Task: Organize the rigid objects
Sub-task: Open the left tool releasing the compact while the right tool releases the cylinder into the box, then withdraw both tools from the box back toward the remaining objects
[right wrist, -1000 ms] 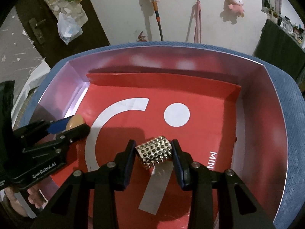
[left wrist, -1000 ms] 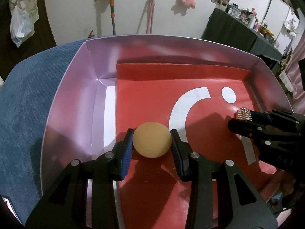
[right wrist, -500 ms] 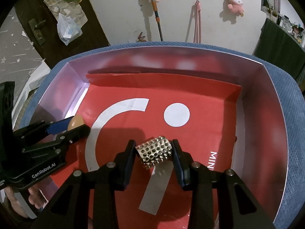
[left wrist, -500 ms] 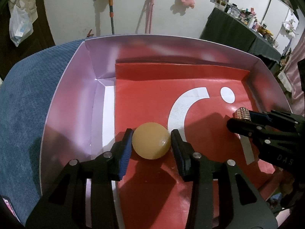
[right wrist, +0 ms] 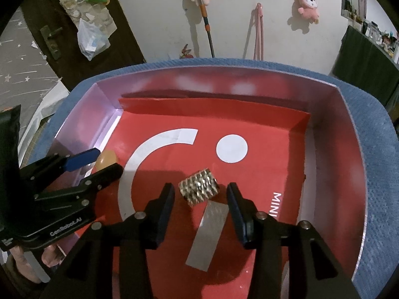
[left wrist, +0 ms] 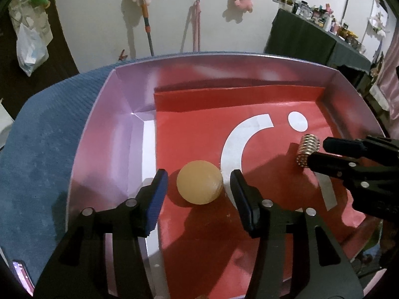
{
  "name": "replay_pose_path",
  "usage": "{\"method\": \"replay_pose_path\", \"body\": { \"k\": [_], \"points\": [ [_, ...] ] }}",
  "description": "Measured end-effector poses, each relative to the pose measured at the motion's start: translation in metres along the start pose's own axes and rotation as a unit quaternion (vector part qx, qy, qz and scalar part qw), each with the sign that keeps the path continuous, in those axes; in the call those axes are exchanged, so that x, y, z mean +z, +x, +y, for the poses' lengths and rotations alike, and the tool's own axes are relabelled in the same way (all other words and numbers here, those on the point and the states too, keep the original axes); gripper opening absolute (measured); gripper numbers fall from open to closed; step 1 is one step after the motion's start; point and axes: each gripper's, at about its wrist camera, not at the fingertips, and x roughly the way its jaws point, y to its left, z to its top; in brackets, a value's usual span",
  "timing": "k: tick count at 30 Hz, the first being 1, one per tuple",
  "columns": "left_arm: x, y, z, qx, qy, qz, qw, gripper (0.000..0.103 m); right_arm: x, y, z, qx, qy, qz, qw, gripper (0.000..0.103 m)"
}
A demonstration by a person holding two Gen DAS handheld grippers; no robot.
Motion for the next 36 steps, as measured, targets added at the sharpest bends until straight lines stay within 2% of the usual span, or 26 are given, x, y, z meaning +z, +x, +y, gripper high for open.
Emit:
{"method": "replay_pose_path", "body": {
  "k": [4,7,9,10,17,21,26,28,30,33,36],
  "points": [
    [-0.001,-0.010,0.000,0.000,0.001,-0.012,0.9999,0.056,-0.003,-0.015,0.005,-0.004,-0.009,-0.018,1.000,0.052],
    [-0.003,-0.019,-0.004,0.009,0.012,-0.024,0.9996,0.063,-0.006,-0.026,0.007,-0.005,-0.014,-0.032,0.999,0.054],
    [-0.005,-0.024,-0.006,0.022,0.018,-0.033,0.9990,0.076,-0.008,-0.033,0.007,-0.004,-0.015,-0.041,0.999,0.056],
    [-0.006,-0.028,-0.007,0.030,0.021,-0.041,0.9985,0.078,-0.009,-0.036,0.008,-0.002,-0.014,-0.045,0.999,0.058],
    [-0.007,-0.048,-0.003,0.032,0.005,-0.057,0.9979,0.078,-0.019,-0.061,0.011,0.010,-0.012,-0.075,0.997,0.066],
    [-0.011,-0.057,0.001,0.017,-0.012,-0.055,0.9982,0.078,-0.025,-0.074,0.015,0.016,-0.015,-0.093,0.995,0.076],
    [-0.019,-0.075,0.003,0.015,-0.025,-0.081,0.9963,0.079,-0.034,-0.090,0.021,0.023,-0.022,-0.119,0.992,0.089],
    [-0.022,-0.080,0.003,0.016,-0.025,-0.087,0.9958,0.086,-0.037,-0.096,0.021,0.028,-0.023,-0.126,0.991,0.095],
    [-0.026,-0.086,0.001,0.022,-0.021,-0.097,0.9948,0.096,-0.042,-0.103,0.023,0.030,-0.025,-0.135,0.990,0.096],
    [-0.032,-0.093,-0.003,0.032,-0.014,-0.110,0.9933,0.096,-0.048,-0.110,0.025,0.036,-0.027,-0.147,0.988,0.103],
    [-0.039,-0.101,-0.008,0.039,-0.005,-0.120,0.9920,0.097,-0.054,-0.115,0.026,0.043,-0.026,-0.155,0.987,0.103]
  ]
}}
